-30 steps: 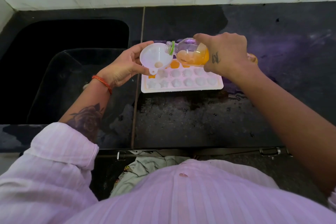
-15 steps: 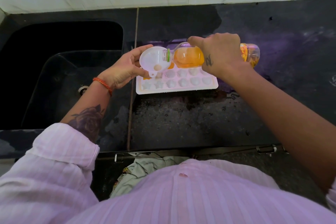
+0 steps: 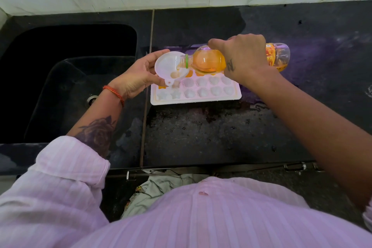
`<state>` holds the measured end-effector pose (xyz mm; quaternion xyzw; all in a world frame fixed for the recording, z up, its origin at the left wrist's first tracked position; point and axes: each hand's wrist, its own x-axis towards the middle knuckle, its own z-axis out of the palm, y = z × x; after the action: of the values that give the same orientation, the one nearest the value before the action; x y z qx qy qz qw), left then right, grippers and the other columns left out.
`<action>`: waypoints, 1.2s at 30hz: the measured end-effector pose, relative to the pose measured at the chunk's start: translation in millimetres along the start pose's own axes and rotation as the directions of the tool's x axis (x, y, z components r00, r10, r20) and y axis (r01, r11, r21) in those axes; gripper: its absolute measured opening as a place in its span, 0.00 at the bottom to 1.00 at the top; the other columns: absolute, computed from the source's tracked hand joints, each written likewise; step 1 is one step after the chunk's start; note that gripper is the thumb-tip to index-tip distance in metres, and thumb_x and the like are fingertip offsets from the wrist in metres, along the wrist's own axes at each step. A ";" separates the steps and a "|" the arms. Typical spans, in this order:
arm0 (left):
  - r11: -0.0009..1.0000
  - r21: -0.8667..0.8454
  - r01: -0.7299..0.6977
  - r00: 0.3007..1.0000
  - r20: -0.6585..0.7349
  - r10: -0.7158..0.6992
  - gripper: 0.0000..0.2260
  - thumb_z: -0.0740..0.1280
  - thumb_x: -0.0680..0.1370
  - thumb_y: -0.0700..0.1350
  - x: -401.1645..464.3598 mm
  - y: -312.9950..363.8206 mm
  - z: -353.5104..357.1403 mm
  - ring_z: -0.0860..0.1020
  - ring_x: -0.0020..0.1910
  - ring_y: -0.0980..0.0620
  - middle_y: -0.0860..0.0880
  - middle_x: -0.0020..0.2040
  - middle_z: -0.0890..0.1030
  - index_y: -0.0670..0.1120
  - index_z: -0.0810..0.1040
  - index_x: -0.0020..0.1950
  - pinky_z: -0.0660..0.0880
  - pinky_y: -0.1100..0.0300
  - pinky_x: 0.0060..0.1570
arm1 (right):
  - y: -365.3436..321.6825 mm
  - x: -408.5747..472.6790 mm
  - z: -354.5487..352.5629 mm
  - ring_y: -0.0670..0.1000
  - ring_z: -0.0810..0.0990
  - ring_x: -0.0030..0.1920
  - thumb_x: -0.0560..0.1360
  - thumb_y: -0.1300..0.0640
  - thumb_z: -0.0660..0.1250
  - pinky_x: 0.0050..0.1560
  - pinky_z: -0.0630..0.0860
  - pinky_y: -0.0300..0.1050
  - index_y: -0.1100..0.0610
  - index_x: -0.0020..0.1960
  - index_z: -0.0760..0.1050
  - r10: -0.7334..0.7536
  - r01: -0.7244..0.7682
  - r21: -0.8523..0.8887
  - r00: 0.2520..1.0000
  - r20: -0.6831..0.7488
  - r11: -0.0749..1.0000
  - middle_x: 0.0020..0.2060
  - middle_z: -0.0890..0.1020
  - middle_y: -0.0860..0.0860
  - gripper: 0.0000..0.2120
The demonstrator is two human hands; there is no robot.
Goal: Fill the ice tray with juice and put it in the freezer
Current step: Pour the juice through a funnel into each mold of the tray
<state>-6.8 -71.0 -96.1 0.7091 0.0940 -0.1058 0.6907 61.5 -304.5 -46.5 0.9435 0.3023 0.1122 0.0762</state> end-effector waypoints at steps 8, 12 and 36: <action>1.000 -0.009 -0.001 1.000 -0.001 0.001 0.33 0.67 0.66 0.23 -0.7 0.8 0.3 0.73 0.64 0.46 0.46 0.66 0.73 0.52 0.72 0.63 0.80 0.55 0.51 | -0.2 -0.3 0.0 0.56 0.72 0.37 0.74 0.59 0.69 0.40 0.67 0.46 0.49 0.64 0.69 0.001 -0.001 0.005 1.000 0.005 1.000 0.36 0.73 0.54 0.20; 1.000 -0.014 -0.010 1.000 0.008 0.010 0.33 0.67 0.66 0.23 -0.5 1.0 -0.5 0.73 0.64 0.46 0.47 0.64 0.74 0.51 0.72 0.63 0.80 0.55 0.51 | 0.3 -0.3 -0.6 0.55 0.72 0.37 0.74 0.57 0.69 0.39 0.66 0.46 0.49 0.64 0.69 -0.003 0.003 0.014 1.000 -0.002 1.000 0.35 0.72 0.54 0.21; 0.998 -0.020 -0.052 0.996 0.077 0.053 0.36 0.70 0.63 0.24 11.1 -0.5 6.7 0.75 0.63 0.48 0.51 0.62 0.76 0.53 0.73 0.63 0.80 0.60 0.47 | 12.0 -13.0 1.8 0.53 0.68 0.34 0.72 0.56 0.70 0.32 0.56 0.41 0.47 0.62 0.70 0.087 -0.088 0.053 0.996 0.012 0.995 0.30 0.67 0.50 0.20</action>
<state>3.7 -77.8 -99.8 0.7005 0.0496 -0.1142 0.7027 58.3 -322.0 -47.9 0.9581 0.2631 0.1026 0.0475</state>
